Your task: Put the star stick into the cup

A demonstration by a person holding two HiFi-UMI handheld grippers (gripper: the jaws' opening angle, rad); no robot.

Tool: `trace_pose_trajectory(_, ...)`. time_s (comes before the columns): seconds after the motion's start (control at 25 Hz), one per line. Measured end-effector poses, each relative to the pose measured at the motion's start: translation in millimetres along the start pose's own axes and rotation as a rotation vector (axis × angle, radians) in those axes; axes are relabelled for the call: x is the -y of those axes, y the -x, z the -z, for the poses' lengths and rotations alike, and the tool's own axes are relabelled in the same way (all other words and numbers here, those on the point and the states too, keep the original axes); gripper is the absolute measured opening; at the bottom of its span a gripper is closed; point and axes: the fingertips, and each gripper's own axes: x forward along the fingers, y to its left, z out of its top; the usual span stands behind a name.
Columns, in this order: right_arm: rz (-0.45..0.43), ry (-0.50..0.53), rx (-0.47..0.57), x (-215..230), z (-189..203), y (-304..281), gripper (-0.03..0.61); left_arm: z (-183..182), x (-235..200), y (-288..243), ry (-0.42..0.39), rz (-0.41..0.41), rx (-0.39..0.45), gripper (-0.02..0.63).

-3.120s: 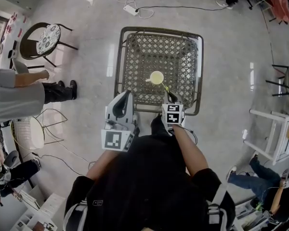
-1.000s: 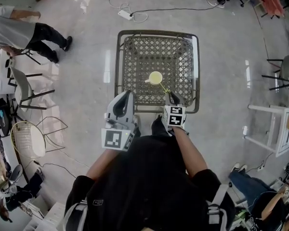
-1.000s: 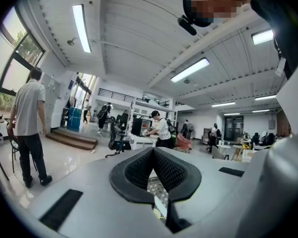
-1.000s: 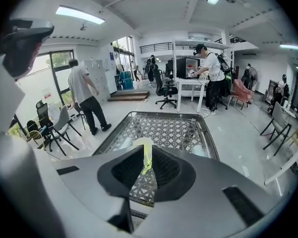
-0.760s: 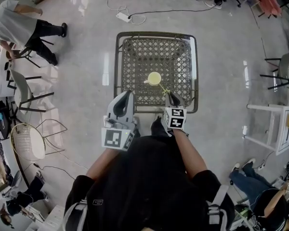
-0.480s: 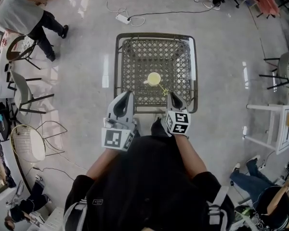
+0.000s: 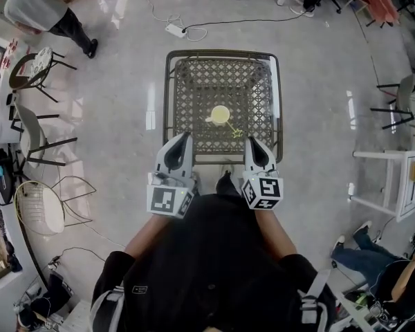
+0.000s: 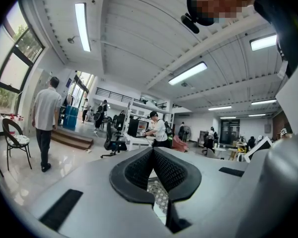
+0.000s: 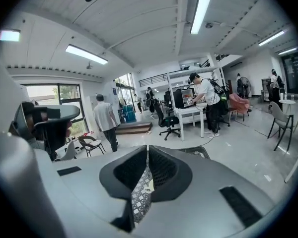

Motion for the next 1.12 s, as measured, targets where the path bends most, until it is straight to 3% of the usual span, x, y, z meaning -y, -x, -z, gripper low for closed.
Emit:
trace_pose_trajectory(0.2, -0.003, -0.007, 0.049, -8.0, -14.6, 15.5, 0.011, -0.9, -2.4, 0.2, 0.001, -0.001, -0.001, 0.015)
trace_pose_trajectory(1.12, 0.010, -0.005, 0.091, -6.2, -24.0, 27.4, 0.011, -3.9, 3.0, 2.5, -0.018, 0.010, 0.014, 0.015)
